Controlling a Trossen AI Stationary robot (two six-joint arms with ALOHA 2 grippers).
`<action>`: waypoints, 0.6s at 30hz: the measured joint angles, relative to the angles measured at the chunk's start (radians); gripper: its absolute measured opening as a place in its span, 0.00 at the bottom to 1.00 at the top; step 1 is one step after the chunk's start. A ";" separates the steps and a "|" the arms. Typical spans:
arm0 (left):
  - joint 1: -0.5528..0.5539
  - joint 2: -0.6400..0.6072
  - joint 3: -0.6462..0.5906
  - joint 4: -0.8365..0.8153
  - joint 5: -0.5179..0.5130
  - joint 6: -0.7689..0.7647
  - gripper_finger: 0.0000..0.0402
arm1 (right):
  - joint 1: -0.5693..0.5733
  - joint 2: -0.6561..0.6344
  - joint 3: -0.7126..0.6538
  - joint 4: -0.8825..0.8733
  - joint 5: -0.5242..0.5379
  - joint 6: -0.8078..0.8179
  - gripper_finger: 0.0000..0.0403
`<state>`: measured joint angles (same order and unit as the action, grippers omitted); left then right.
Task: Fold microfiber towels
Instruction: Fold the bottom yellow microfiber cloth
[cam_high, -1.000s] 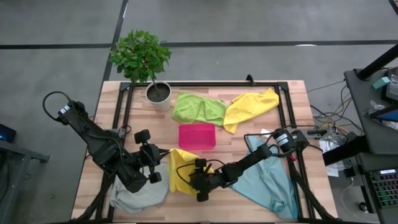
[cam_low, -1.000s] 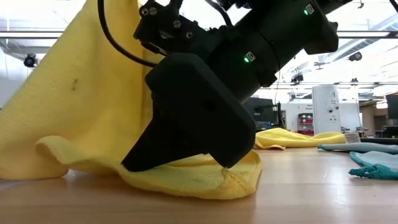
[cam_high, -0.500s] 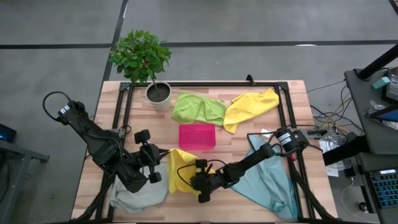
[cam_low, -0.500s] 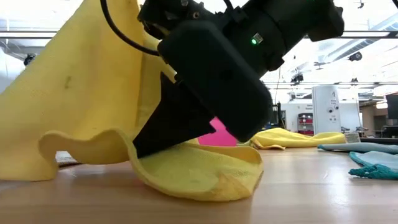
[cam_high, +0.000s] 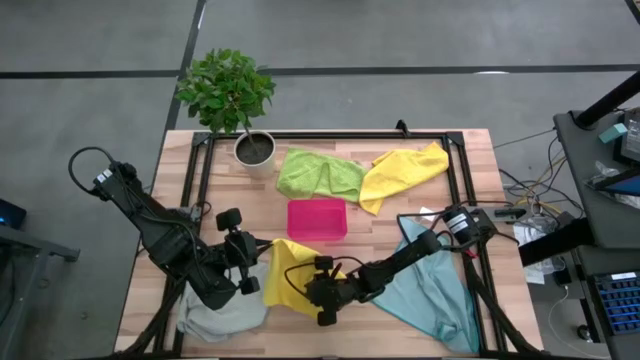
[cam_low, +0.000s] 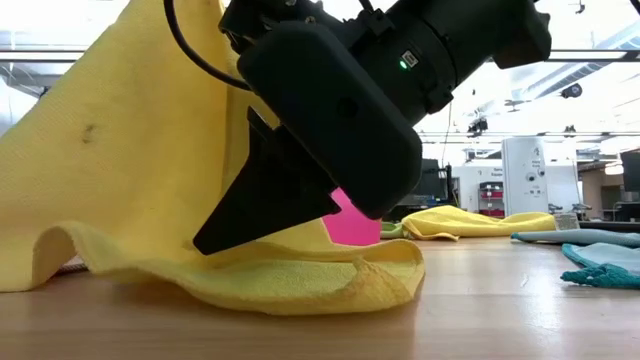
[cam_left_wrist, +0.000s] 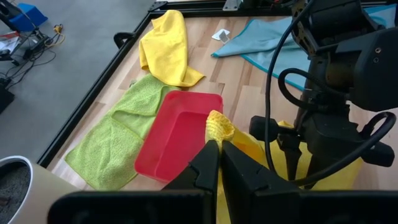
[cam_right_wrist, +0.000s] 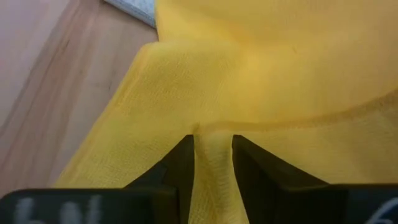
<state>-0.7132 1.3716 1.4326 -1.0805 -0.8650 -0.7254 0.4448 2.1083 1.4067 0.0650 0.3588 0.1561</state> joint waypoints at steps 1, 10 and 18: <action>0.000 0.000 0.000 0.000 0.000 0.000 0.00 | 0.000 0.001 0.000 0.000 0.000 0.000 0.25; 0.000 0.000 0.000 0.000 0.000 0.000 0.00 | -0.002 0.003 0.000 -0.008 0.002 -0.026 0.04; 0.000 0.000 0.000 0.000 0.000 0.000 0.00 | 0.005 -0.027 -0.001 -0.032 0.032 -0.065 0.02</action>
<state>-0.7132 1.3716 1.4326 -1.0801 -0.8646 -0.7254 0.4494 2.0815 1.4055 0.0335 0.3903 0.0915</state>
